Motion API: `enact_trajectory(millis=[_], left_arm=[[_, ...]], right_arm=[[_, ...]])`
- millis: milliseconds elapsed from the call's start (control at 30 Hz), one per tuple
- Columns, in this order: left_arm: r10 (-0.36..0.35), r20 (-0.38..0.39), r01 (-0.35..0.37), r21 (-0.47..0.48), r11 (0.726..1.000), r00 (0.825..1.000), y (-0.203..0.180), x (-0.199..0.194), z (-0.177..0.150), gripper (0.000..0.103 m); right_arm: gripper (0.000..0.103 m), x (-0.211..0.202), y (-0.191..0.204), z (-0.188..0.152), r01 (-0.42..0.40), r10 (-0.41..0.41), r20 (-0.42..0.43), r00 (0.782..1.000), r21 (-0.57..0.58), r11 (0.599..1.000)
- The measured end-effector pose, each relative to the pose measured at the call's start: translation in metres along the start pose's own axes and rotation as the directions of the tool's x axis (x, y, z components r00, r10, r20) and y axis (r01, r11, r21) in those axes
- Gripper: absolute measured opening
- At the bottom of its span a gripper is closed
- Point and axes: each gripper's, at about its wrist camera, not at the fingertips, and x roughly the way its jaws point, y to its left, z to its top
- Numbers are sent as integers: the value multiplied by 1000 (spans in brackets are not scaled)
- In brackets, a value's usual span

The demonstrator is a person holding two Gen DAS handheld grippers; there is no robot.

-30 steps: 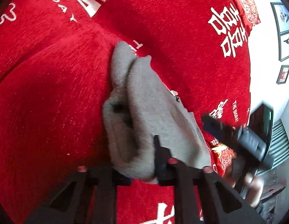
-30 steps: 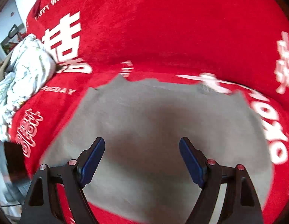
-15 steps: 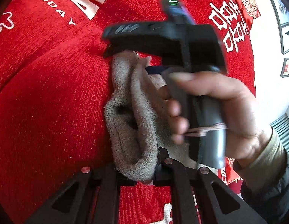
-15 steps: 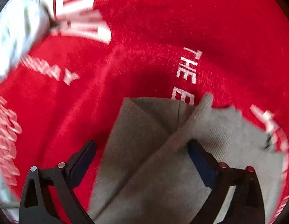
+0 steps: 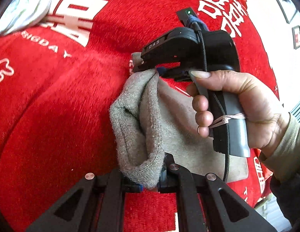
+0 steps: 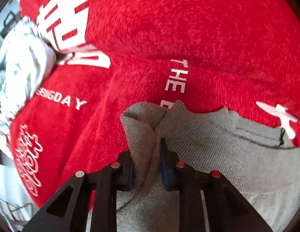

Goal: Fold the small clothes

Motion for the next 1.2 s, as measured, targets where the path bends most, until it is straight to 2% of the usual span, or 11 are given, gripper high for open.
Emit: enact_trajectory(millis=[300,600,967,1200], left_arm=[[61,7,-62,78,995,998,-33,-14,2,9],[145,-28,-139,151,979,989,-67,-16,6,9],[193,-33,-180,242,954,981,-104,-16,4,9],[216,-36,-197,287,937,976,-127,-11,4,9]], right_arm=[[23,-31,-8,3,-69,68,46,997,29,997],[23,-69,-28,4,-128,124,73,990,43,991],[23,-99,-67,-4,-280,264,140,954,106,954],[23,-114,-93,-10,-321,298,167,940,134,938]])
